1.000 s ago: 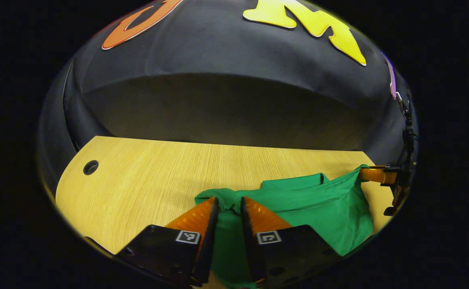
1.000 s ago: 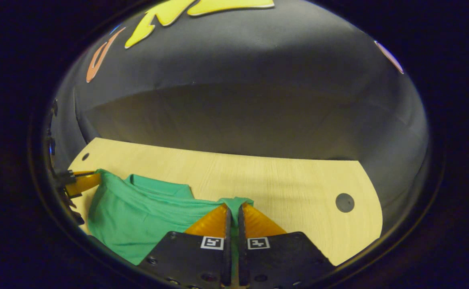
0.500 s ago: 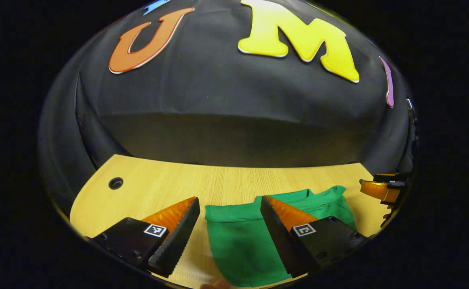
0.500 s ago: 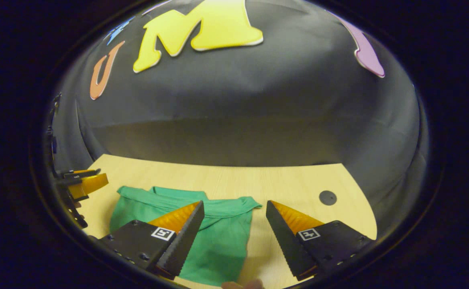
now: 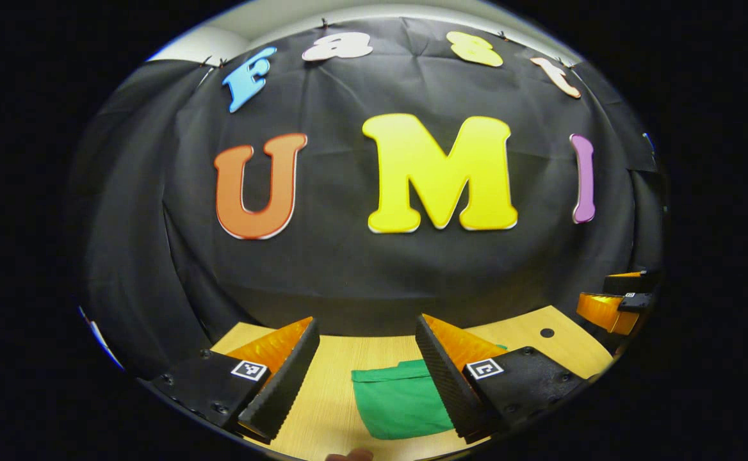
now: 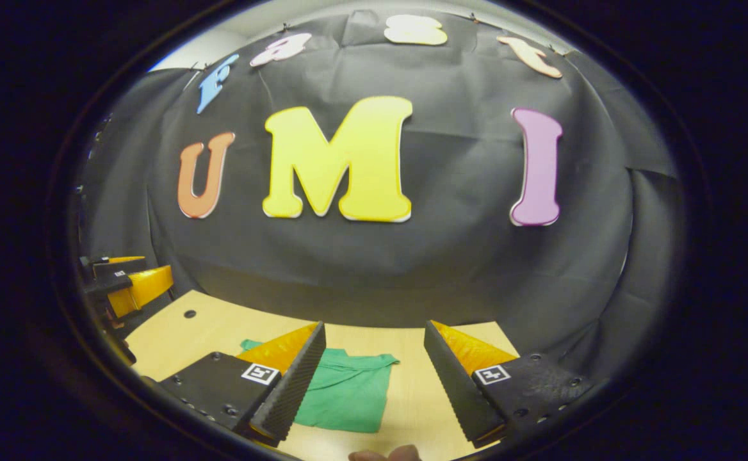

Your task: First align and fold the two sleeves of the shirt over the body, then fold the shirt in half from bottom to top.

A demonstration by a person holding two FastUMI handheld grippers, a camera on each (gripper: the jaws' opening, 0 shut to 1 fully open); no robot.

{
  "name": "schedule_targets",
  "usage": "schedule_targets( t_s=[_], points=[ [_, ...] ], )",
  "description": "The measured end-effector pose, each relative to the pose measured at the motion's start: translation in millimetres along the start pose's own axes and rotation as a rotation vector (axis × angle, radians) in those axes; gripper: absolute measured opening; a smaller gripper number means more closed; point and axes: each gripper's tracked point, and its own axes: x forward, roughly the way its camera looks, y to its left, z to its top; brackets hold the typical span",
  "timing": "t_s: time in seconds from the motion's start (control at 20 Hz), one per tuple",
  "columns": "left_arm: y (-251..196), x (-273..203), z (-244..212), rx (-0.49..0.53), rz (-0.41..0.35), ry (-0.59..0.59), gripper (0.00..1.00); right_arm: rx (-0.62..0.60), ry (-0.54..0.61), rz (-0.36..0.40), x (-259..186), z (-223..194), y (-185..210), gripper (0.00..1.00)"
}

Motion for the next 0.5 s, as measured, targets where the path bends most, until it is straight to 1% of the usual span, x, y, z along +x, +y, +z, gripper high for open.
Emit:
schedule_targets(
  t_s=[0.05,0.15,0.2,0.25,0.3,0.35,0.4,0.5],
  points=[
    [-8,-20,19,0.016,-0.010,-0.035,0.96,0.000,-0.026,0.000,-19,10,1,0.95],
    [-18,-55,49,0.037,-0.020,-0.111,0.96,-0.008,-0.091,-0.012,-55,32,0,0.93],
    [-23,-70,61,0.040,-0.024,-0.138,0.96,-0.014,-0.119,-0.025,-70,40,-2,0.96],
    [-21,-79,66,0.040,-0.024,-0.156,0.89,-0.009,-0.140,-0.031,-85,45,-5,0.96],
    [-23,-87,68,0.036,-0.024,-0.164,0.98,-0.003,-0.153,-0.030,-97,51,-5,0.96],
    [-23,-95,71,0.022,-0.022,-0.162,0.94,-0.001,-0.164,-0.038,-110,55,-9,0.96],
    [-22,-102,74,0.004,-0.017,-0.163,0.98,0.005,-0.173,-0.042,-120,59,-12,0.94],
    [-23,-114,76,-0.025,-0.003,-0.145,0.98,0.007,-0.192,-0.044,-133,68,-16,0.95]
  ],
)
